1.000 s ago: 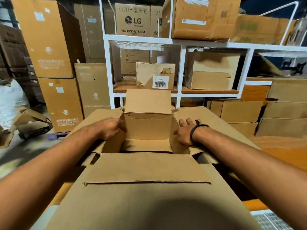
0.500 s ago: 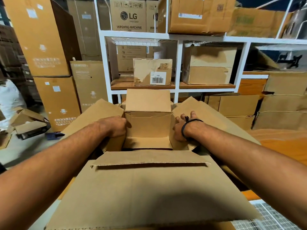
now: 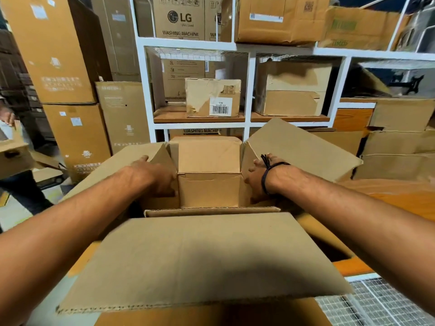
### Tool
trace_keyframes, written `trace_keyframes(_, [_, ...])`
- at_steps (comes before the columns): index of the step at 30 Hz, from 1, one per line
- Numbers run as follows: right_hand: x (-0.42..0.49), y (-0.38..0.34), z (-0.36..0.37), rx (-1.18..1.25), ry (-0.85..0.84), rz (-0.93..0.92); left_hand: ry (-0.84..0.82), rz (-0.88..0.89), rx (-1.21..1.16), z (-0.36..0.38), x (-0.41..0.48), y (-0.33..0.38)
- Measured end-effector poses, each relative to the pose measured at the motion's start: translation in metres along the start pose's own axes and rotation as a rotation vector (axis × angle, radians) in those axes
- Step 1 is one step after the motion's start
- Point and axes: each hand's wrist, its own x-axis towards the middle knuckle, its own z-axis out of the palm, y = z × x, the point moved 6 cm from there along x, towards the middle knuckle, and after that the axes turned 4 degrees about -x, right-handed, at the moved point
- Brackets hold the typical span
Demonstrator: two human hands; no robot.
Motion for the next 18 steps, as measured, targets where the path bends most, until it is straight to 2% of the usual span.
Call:
trace_keyframes(2, [0.004,0.004,0.010,-0.075,-0.032,0.014,-0.051,-0.020,0.079,0.017,0.004,-0.007])
trace_keyframes(5, [0.006,0.006,0.016,-0.119,-0.006,0.014,-0.023,0.013,0.190,0.026,0.009,-0.007])
trace_keyframes(9, [0.008,0.004,0.019,-0.087,0.023,0.001,-0.008,0.030,0.187,0.027,0.008,-0.005])
trace_keyframes(13, [-0.009,0.000,0.007,0.043,0.099,-0.028,0.057,0.030,0.030,0.012,-0.003,0.000])
trace_keyframes(18, [-0.025,0.007,-0.012,0.393,0.256,-0.004,0.294,0.125,-0.276,-0.012,-0.016,-0.003])
